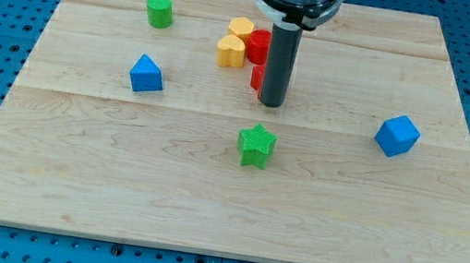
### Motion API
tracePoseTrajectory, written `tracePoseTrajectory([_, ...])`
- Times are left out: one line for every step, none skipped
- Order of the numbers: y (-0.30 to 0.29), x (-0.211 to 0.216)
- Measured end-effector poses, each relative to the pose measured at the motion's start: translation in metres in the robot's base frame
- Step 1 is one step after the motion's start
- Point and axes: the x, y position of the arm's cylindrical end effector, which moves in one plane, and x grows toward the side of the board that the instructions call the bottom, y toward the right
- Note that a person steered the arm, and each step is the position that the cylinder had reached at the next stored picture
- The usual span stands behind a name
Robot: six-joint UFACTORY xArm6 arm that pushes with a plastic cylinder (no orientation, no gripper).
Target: Push red star slightly left
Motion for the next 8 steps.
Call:
tracePoseTrajectory([-0.011,-0.004])
tracePoseTrajectory([-0.004,-0.027])
tracePoseTrajectory([-0.004,-0.03])
tracePoseTrajectory([0.007,-0.013])
tracePoseTrajectory([0.052,-0.022])
tracePoseTrajectory([0.062,-0.053])
tracePoseTrajectory([0.045,-0.082])
tracePoseTrajectory([0.039,-0.084])
